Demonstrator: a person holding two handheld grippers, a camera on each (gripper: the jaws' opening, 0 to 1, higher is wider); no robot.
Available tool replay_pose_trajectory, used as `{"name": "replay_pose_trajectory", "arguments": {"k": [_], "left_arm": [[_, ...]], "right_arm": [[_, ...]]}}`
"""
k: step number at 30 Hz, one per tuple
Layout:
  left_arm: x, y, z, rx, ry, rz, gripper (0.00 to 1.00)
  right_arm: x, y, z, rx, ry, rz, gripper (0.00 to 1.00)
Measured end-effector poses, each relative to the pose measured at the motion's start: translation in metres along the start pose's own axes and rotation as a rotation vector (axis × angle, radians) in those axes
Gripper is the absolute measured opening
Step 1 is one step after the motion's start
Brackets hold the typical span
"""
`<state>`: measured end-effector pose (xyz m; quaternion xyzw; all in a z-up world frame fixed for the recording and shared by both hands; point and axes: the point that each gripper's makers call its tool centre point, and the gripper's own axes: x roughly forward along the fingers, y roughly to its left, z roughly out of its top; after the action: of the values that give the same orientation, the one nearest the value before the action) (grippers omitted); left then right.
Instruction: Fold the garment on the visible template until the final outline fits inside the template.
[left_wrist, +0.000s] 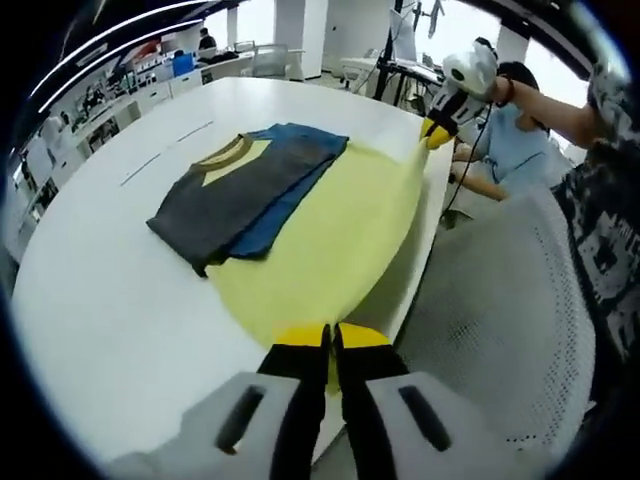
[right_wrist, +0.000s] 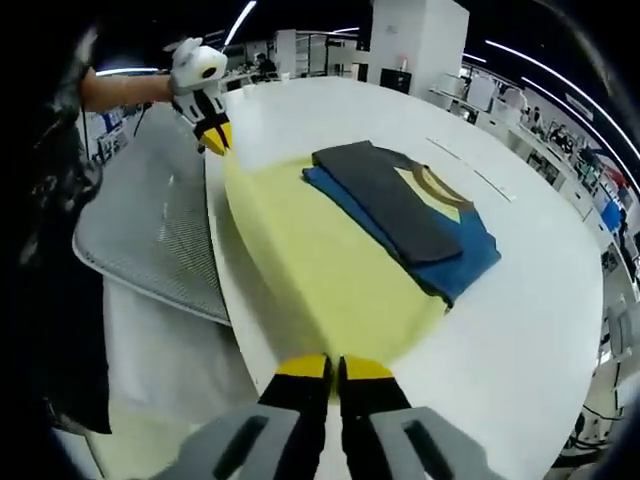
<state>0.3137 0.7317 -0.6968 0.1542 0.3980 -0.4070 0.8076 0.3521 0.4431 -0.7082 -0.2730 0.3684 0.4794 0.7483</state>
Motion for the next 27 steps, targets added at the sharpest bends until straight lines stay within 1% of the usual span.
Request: {"name": "replay_pose_trajectory", "arguments": {"k": [2, 5, 8, 10, 13, 15, 18, 23, 27], "left_arm": [[-0.002, 0.008, 0.010, -0.003, -0.027, 0.021, 0.00], [-0.003, 0.018, 0.019, 0.002, -0.044, 0.048, 0.00], [-0.006, 0.029, 0.030, 0.023, -0.068, 0.092, 0.00], [-0.008, 0.038, 0.039, 0.010, -0.097, 0.125, 0.00], [-0.008, 0.045, 0.049, 0.025, -0.120, 0.161, 0.00], [-0.007, 0.054, 0.054, 0.050, -0.128, 0.178, 0.00], [-0.009, 0.062, 0.065, 0.066, -0.168, 0.194, 0.00], [-0.012, 0.079, 0.078, 0.066, -0.202, 0.233, 0.00], [-0.014, 0.087, 0.086, 0.072, -0.218, 0.257, 0.00]], "right_arm": [[-0.002, -0.007, 0.005, -0.004, -0.010, -0.018, 0.00], [-0.004, -0.015, 0.012, -0.007, -0.025, -0.042, 0.00], [-0.006, -0.027, 0.022, -0.011, -0.048, -0.080, 0.00], [-0.007, -0.034, 0.027, -0.014, -0.059, -0.099, 0.00], [-0.008, -0.043, 0.033, -0.008, -0.073, -0.125, 0.00], [-0.009, -0.052, 0.039, 0.002, -0.092, -0.150, 0.00], [-0.010, -0.062, 0.046, 0.005, -0.099, -0.176, 0.00], [-0.012, -0.075, 0.058, 0.015, -0.131, -0.201, 0.00], [-0.013, -0.086, 0.068, 0.016, -0.148, -0.222, 0.00]]}}
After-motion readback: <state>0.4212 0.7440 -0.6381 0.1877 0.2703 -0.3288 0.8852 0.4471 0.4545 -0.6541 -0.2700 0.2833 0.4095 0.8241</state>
